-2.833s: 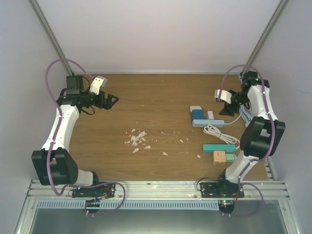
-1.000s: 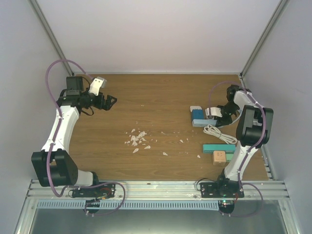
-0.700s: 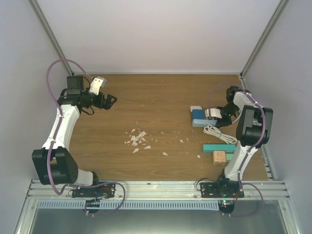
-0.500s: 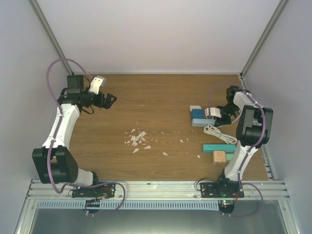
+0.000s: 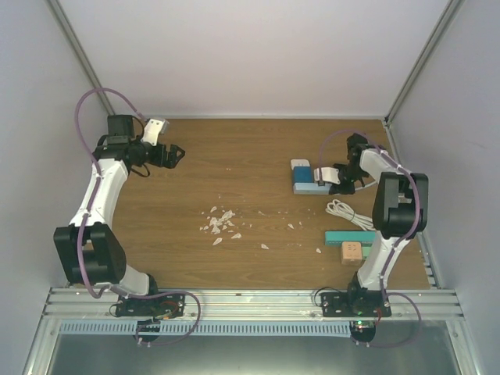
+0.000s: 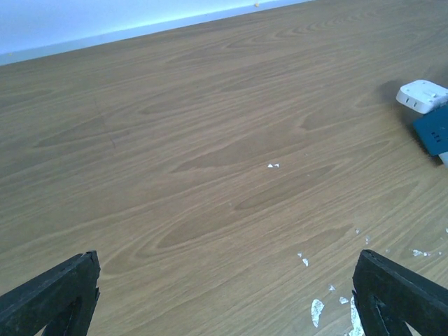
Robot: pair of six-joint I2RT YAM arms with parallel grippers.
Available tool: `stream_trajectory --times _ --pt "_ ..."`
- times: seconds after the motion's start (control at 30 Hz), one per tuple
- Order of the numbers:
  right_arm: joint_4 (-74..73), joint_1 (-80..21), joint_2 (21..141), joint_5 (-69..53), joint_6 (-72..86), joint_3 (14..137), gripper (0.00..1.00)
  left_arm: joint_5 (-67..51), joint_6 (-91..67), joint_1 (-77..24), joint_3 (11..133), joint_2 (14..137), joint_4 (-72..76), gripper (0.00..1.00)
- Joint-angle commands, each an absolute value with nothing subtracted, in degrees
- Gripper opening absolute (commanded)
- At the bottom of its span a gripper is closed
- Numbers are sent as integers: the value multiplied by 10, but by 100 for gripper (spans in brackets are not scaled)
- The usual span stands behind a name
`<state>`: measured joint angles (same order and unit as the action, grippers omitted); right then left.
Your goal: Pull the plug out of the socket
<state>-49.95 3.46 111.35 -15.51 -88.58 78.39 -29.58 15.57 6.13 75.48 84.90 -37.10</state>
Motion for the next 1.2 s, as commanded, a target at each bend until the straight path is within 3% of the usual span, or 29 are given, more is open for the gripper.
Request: stream_trajectory --times 0.0,0.43,0.73,1.17 --pt "-399 -20 1059 -207 -838 761 9 -318 160 71 777 868 -366 99" --pt "-103 -190 1007 -150 -722 618 4 -425 206 87 791 905 -403 99" --pt "67 -255 1017 -98 -704 557 4 -548 200 83 780 954 -410 99" --pt "259 -291 1041 -63 -723 470 2 -630 150 -3 677 1021 -233 99"
